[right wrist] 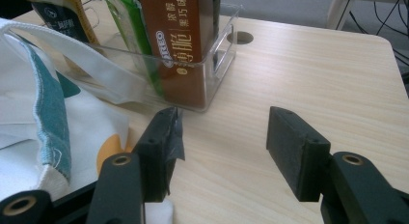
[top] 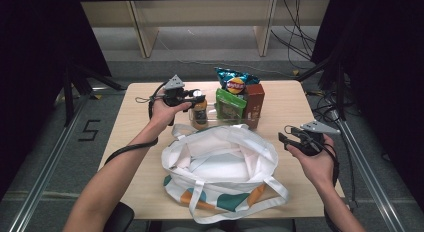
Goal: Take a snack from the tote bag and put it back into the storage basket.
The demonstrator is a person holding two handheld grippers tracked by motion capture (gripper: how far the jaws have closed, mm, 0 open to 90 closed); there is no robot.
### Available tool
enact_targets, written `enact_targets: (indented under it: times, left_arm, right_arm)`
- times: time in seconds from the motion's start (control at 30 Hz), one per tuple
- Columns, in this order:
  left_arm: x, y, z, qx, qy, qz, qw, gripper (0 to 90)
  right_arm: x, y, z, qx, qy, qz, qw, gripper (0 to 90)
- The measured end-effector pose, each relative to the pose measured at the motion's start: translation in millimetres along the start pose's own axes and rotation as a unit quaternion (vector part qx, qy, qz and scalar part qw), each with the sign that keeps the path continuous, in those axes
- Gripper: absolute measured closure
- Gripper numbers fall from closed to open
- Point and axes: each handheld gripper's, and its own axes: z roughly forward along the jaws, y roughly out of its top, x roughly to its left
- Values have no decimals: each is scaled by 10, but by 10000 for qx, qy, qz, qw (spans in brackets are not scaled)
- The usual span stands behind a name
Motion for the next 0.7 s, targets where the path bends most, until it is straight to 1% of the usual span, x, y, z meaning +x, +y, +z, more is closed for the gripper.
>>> enact_targets:
  times: [0.03,0.17,0.3,0.37,0.47,0.53,0.57,0.7]
  left_arm:
    - [-7,-4,1,-7,9,41,10000,582]
    - [-11,-2,2,6,30,60,10000,581]
    - [-19,6,7,42,58,87,9999,578]
    - [-29,8,11,66,84,133,9999,568]
    - [-43,14,16,70,78,78,9999,535]
    - [-53,14,20,75,77,94,9999,515]
    - [-58,14,23,76,75,98,9999,503]
    - [-73,18,25,84,100,89,9999,458]
  right_arm:
    - [-27,4,7,-46,16,-156,9999,462]
    - [-31,5,7,-56,-9,-172,9998,461]
    - [-29,3,6,-35,16,-151,9999,461]
    - [-31,4,6,-43,-5,-157,9999,461]
    - [-37,6,2,-40,-38,-184,9998,461]
    - [-38,4,4,-54,-36,-205,9998,461]
    - [-36,6,-4,-9,-56,-208,9998,461]
    - [-31,4,5,-52,-8,-178,9998,461]
